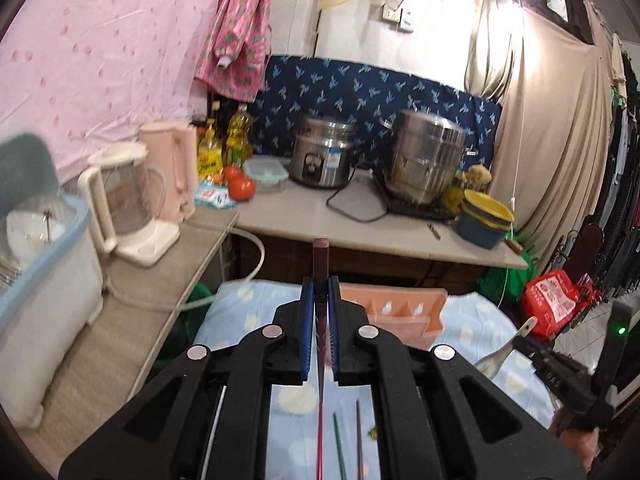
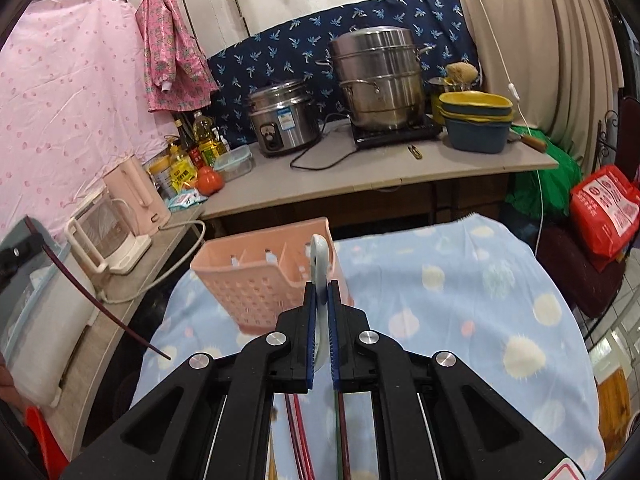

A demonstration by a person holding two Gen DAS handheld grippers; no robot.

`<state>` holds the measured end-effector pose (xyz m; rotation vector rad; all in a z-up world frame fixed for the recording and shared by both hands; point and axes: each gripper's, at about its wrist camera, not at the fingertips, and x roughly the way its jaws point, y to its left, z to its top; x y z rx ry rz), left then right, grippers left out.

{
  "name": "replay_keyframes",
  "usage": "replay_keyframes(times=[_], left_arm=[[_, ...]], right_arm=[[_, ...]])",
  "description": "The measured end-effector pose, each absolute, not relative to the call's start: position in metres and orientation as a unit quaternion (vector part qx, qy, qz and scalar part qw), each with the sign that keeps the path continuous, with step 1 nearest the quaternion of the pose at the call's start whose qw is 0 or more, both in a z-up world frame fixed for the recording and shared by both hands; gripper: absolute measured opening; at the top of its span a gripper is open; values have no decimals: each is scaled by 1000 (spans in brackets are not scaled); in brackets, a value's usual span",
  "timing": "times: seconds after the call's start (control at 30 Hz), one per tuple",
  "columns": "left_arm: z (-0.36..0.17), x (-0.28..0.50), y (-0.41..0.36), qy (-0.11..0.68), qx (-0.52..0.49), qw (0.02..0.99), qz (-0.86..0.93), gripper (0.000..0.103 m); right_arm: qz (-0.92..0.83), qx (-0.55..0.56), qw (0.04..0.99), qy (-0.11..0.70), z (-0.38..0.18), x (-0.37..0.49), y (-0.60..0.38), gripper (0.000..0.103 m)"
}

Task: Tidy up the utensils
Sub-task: 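Carry the spoon and chopstick to the pink caddy and release both inside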

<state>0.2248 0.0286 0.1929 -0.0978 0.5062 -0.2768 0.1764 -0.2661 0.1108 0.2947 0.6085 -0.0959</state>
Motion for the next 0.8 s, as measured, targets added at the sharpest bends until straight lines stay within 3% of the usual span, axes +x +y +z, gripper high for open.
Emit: replay_keyframes(times=[0.37,0.8], left_arm=[[236,296,-16,201,-60,966,-154,7],[145,345,-33,264,-55,953,-141,8]], right_arm=[[-49,146,946,285,120,264,-273,6],[-50,147,926,345,55,305,-275,10]])
